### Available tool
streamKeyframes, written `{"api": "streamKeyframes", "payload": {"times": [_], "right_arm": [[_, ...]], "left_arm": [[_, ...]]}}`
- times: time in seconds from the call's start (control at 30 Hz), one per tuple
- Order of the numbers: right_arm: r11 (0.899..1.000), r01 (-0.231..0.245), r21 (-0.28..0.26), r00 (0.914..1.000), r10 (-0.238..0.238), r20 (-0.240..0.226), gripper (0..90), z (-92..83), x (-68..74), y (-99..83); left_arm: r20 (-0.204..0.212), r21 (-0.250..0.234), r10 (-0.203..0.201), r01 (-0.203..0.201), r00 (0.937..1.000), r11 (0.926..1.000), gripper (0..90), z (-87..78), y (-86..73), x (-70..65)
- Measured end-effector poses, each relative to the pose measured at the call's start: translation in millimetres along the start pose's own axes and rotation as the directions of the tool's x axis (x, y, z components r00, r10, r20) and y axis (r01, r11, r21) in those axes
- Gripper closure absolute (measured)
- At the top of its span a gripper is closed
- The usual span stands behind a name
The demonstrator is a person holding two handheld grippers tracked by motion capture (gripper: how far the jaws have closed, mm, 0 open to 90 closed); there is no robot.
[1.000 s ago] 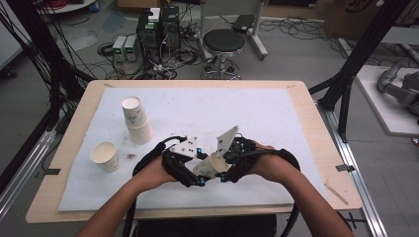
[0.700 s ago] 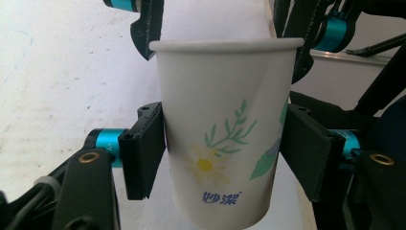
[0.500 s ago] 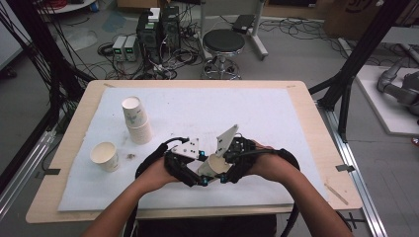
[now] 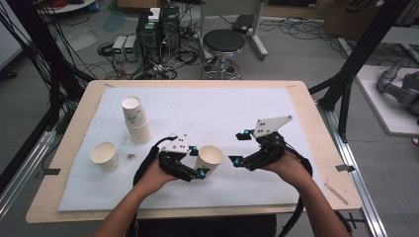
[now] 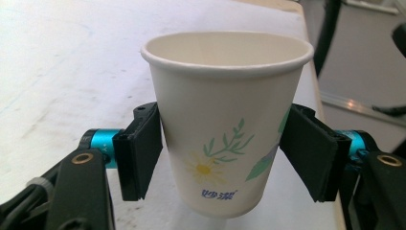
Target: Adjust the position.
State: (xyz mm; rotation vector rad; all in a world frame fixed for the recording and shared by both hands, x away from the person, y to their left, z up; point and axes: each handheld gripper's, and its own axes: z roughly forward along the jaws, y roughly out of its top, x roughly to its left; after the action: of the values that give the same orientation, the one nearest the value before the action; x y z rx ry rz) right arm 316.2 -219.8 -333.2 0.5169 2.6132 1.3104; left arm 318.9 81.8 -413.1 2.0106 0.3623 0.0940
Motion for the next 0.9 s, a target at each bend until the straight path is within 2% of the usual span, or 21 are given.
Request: {"api": "streamKeyframes", "payload": {"times": [0.03, 0.1, 0.13, 0.23, 0.27, 0.3, 0.33, 0.37, 0.47, 0.5, 0.53, 0.57, 0.77, 0.9], "right_arm": [[1.0, 0.0, 0.0, 1.0, 0.0, 0.0, 21.7, 0.0, 0.0, 0.0], [0.997, -0.05, -0.05, 0.997, 0.053, 0.057, 21.7, -4.5, -3.1, -16.2], [0.997, -0.05, -0.05, 0.997, 0.053, 0.057, 21.7, -4.5, -3.1, -16.2], [0.992, -0.086, -0.087, 0.9887, 0.096, 0.115, 21.7, -7.4, -4.8, -32.0], [0.989, -0.106, -0.1, 0.9814, 0.12, 0.149, 21.6, -8.4, -4.8, -41.1], [0.988, -0.113, -0.107, 0.9785, 0.13, 0.161, 21.6, -8.8, -4.8, -45.8], [0.984, -0.132, -0.122, 0.9689, 0.154, 0.194, 21.6, -10.2, -5.0, -57.9], [0.984, -0.132, -0.122, 0.9689, 0.154, 0.194, 21.6, -10.2, -5.0, -57.9], [0.979, -0.152, -0.138, 0.9567, 0.18, 0.228, 21.7, -12.7, -4.7, -73.8], [0.976, -0.155, -0.155, 0.95, 0.19, 0.248, 21.7, -15.0, -5.6, -81.7], [0.974, -0.158, -0.163, 0.9469, 0.196, 0.254, 21.7, -16.1, -5.6, -84.8], [0.974, -0.158, -0.163, 0.9469, 0.196, 0.254, 21.7, -16.1, -5.6, -84.8], [0.971, -0.145, -0.188, 0.9302, 0.199, 0.309, 21.7, -19.1, -6.8, -95.3], [0.971, -0.147, -0.188, 0.9236, 0.203, 0.325, 21.7, -18.5, -6.1, -98.5]], "left_arm": [[-0.012, -0.008, -0.004, 0.004, 0.9999, 1.0, 31.6, -1.0, -1.6, 1.7], [-0.04, -0.038, -0.019, 0.018, 0.999, 0.9991, 31.6, -2.9, -4.3, 3.8], [-0.056, -0.053, -0.024, 0.021, 0.9982, 0.9983, 31.6, -4.1, -5.4, 4.8], [-0.1, -0.114, -0.053, 0.041, 0.9936, 0.9927, 31.3, -8.6, -8.9, 7.9], [-0.111, -0.123, -0.054, 0.04, 0.9923, 0.9916, 31.3, -9.8, -9.5, 8.5], [-0.126, -0.138, -0.056, 0.038, 0.9904, 0.9897, 31.3, -11.5, -10.4, 9.3], [-0.138, -0.154, -0.06, 0.039, 0.9886, 0.9873, 31.3, -13.4, -11.2, 10.1], [-0.147, -0.171, -0.063, 0.038, 0.9872, 0.9846, 31.3, -15.3, -12.0, 10.8], [-0.173, -0.218, -0.069, 0.03, 0.9824, 0.9756, 31.3, -20.5, -13.8, 11.9], [-0.181, -0.225, -0.069, 0.027, 0.9811, 0.974, 31.2, -22.0, -13.9, 12.3], [-0.19, -0.232, -0.066, 0.021, 0.9795, 0.9724, 31.2, -23.5, -13.9, 12.4], [-0.196, -0.243, -0.069, 0.02, 0.9782, 0.9698, 31.2, -24.8, -13.9, 12.4], [-0.222, -0.273, -0.072, 0.009, 0.9724, 0.9619, 31.1, -33.2, -15.2, 11.7], [-0.249, -0.3, -0.083, 0.005, 0.9648, 0.9539, 31.1, -40.1, -17.2, 11.9]]}}
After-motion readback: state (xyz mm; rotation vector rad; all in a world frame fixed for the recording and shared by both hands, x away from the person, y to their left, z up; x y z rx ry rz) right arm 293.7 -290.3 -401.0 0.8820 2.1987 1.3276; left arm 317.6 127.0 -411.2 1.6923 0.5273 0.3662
